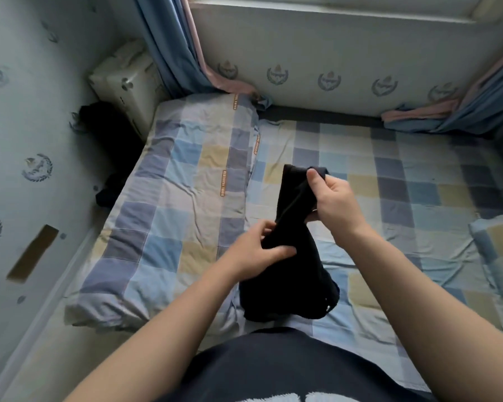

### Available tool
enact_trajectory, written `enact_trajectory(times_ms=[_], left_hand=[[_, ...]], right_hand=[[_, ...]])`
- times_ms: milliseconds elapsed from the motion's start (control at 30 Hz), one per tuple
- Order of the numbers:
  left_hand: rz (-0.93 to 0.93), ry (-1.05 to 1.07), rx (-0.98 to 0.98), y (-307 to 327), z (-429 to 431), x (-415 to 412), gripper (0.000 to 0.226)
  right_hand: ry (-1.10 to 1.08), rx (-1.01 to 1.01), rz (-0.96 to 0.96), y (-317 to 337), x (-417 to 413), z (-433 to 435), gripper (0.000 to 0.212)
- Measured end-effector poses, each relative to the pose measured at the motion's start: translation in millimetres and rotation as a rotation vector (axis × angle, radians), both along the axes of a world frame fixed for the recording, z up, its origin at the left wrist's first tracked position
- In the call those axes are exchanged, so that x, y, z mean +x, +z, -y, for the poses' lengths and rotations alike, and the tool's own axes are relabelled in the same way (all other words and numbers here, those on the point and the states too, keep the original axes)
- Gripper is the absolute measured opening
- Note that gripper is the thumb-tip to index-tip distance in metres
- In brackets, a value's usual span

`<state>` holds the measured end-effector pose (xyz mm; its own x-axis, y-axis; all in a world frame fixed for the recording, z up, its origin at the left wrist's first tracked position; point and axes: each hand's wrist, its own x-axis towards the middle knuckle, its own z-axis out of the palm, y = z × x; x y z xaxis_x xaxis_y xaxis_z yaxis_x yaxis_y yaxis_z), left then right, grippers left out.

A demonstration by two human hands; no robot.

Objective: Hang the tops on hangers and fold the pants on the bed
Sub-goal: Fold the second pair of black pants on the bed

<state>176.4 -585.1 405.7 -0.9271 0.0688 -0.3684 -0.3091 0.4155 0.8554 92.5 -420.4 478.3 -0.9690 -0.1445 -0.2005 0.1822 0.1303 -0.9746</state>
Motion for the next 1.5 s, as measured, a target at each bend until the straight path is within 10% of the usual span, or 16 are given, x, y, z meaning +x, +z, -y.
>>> enact_trajectory(times_ms=[133,267,533,667,900,1033,1233,1500], left_hand=[[-0.053,0.033,-0.207,-18,-3,-5,0.033],[-0.009,0.228,0.055,-12,5,-12,0.011],[0.286,0.811,0.606,29,21,-27,0.032],[0.339,0.899,0.831,47,24,-27,0.027],[0.425,0.761,1.023,63,12,-23,0.033],[0.374,0.627,0.893,65,20,-19,0.029],[0.150,0.409,0.531,49,29,-6,0.039],[-0.121,0.141,0.031,13,-28,29,0.110]], right_hand=[[-0.026,-0.100,-0.032,20,0,13,0.037],[0.066,-0.038,-0.035,19,4,6,0.014],[0.575,0.254,0.103,-47,72,-26,0.103],[0.658,0.480,-0.135,-80,105,-24,0.133],[0.285,0.533,-0.430,-80,97,4,0.078],[0.253,0.576,-0.542,-68,79,3,0.034],[-0.010,0.361,-0.221,-31,21,-5,0.015],[-0.075,0.226,-0.126,15,1,6,0.006]])
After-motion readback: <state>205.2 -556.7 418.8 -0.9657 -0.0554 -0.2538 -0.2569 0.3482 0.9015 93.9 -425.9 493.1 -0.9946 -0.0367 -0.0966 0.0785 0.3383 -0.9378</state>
